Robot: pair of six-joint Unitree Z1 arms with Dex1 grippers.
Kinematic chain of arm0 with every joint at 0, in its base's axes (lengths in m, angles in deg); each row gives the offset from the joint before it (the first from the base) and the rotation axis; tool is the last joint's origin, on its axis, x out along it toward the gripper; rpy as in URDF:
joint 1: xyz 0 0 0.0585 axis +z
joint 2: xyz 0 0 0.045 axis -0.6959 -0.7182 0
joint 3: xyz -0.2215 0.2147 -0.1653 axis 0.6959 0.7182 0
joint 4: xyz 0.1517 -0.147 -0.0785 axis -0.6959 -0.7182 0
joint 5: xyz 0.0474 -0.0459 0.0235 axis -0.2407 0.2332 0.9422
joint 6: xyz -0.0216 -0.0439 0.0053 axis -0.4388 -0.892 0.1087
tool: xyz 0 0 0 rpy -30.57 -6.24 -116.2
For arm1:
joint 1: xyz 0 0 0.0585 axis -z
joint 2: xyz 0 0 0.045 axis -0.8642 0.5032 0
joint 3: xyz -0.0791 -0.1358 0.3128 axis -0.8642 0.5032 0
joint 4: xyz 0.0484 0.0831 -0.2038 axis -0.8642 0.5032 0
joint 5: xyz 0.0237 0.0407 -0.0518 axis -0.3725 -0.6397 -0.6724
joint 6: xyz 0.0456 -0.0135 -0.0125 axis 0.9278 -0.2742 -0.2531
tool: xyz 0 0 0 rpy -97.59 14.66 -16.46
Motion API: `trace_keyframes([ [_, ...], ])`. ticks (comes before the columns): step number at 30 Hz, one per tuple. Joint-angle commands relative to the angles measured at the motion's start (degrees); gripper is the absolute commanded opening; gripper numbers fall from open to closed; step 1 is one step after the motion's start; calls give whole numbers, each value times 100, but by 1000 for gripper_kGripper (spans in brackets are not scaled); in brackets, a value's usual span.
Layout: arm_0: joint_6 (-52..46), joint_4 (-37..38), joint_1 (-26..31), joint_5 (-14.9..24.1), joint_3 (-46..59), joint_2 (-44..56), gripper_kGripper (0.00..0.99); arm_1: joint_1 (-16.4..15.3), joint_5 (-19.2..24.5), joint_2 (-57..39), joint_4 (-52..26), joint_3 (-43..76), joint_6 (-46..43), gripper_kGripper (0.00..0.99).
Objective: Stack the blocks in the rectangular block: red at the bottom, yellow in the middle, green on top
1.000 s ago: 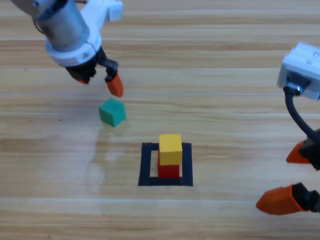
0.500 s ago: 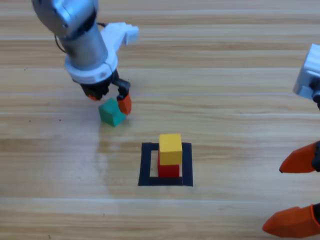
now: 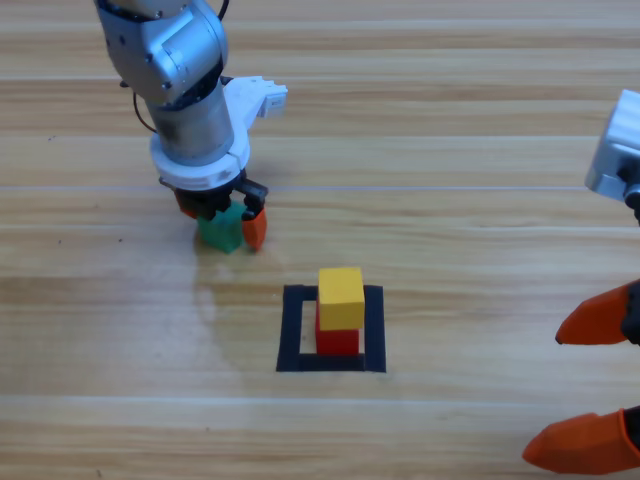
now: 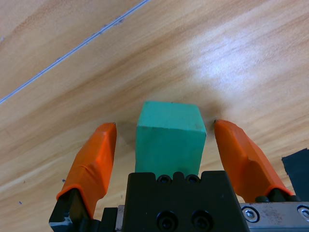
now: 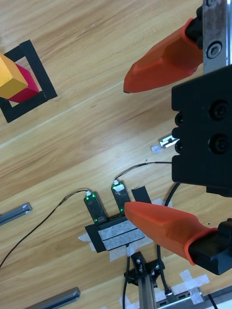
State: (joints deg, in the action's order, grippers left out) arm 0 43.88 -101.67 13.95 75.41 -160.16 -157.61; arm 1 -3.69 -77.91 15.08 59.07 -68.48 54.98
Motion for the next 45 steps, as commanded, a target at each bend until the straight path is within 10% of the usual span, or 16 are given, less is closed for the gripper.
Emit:
trace_keyframes([
  [1,-34,240,-88,68,157,-277,736,81,-105,-62,-98,197,-20,990],
  [7,-69,266,-96,138,280,-128,101,81,-105,-62,-98,206,-11,990],
  [17,-245,-191,-88,226,377,988,100,81,-114,-62,-98,206,-11,989],
  [24,-2451,-938,-439,499,-414,2096,64,81,-114,-62,-98,215,-38,989],
  [30,-4349,-2740,-1854,1509,-2374,1366,61,81,-123,-62,-98,215,-55,989],
  [45,-5316,-3293,-2548,1457,-2779,355,63,81,-158,-44,-98,232,-108,989],
])
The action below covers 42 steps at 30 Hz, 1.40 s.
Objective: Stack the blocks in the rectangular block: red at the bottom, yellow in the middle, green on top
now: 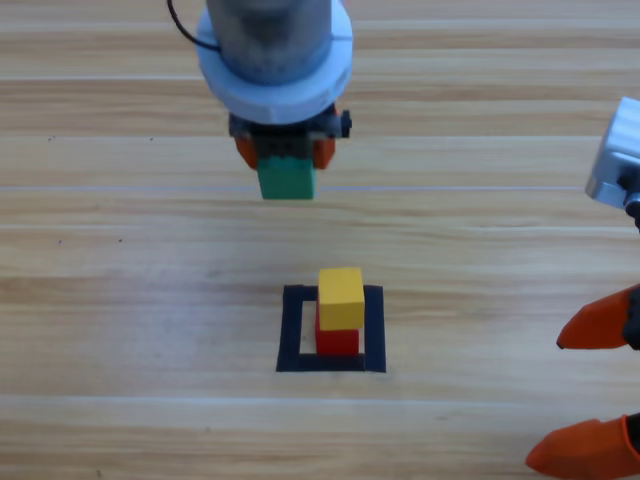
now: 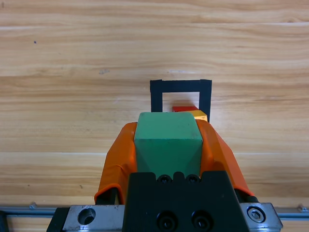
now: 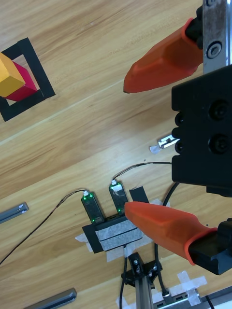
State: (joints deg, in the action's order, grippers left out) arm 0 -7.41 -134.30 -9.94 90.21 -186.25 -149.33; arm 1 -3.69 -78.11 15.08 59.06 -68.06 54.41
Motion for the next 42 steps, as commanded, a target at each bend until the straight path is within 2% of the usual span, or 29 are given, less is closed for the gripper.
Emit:
trace_keyframes([
  [1,-186,-39,-160,-59,-222,-542,63,81,-139,-36,-98,191,-51,989],
  [15,-274,-92,-151,-700,-600,-1236,64,81,-174,17,-98,200,-86,989],
  [42,-415,-75,-151,-1078,-301,-1447,66,81,-227,140,-98,174,-104,989],
])
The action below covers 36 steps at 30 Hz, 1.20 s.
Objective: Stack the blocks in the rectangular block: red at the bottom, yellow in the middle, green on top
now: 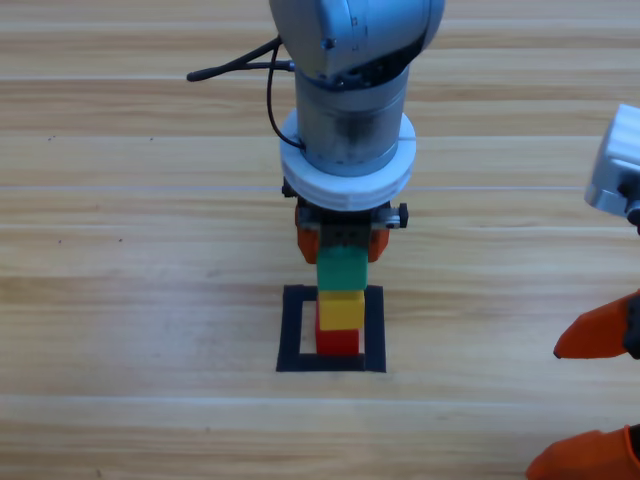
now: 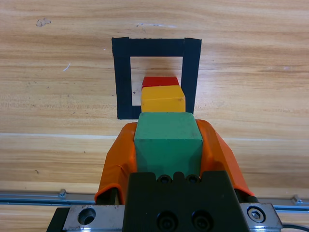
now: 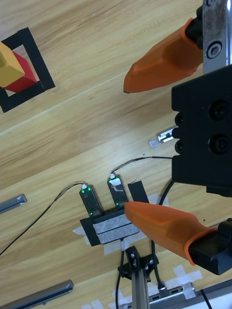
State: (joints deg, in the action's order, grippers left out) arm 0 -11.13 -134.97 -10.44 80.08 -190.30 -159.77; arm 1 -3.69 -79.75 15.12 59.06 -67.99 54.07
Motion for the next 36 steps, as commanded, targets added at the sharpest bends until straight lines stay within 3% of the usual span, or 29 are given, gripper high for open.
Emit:
trace_keyframes([
  [1,-44,-7,-101,-66,104,-413,66,81,-62,145,-97,174,-70,989],
  [27,-17,-16,-22,40,86,-430,84,81,-62,180,-106,166,-70,989],
  [32,-17,-16,-22,40,86,-448,295,81,-62,180,-106,174,-70,989],
  [36,-44,-16,-22,22,77,-439,607,81,-62,180,-97,166,-70,989],
])
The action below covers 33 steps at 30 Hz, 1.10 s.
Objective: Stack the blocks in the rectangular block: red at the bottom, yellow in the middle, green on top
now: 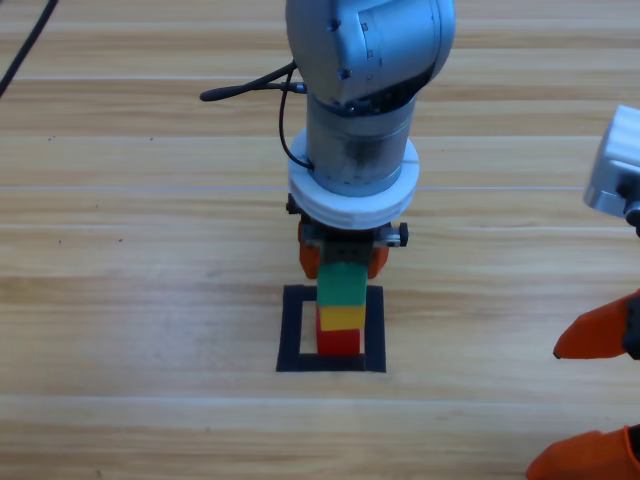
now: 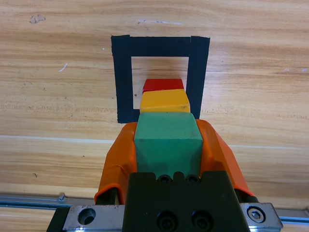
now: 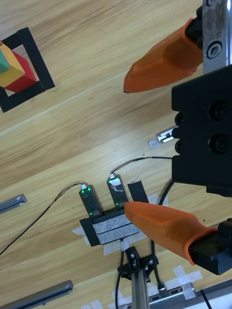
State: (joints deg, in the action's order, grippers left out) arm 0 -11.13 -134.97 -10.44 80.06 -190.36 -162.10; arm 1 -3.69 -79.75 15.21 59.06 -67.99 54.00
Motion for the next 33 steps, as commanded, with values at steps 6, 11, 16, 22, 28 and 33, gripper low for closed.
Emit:
trace_keyframes([
  [6,-61,-16,-22,42,101,-162,845,81,-62,197,-106,166,-71,989],
  [11,-61,-16,-22,69,83,-30,942,81,-62,206,-97,166,-71,989],
  [16,0,-25,-31,411,-84,761,979,81,-53,153,-97,174,-88,989],
  [22,519,-16,-145,1255,-374,2150,971,81,-1,-76,34,51,-88,989],
  [28,1301,1039,-550,2213,2535,4391,971,81,597,-128,105,-28,-80,989],
  [33,2584,3113,-541,2187,5717,6843,968,81,747,-102,105,-89,-80,989],
])
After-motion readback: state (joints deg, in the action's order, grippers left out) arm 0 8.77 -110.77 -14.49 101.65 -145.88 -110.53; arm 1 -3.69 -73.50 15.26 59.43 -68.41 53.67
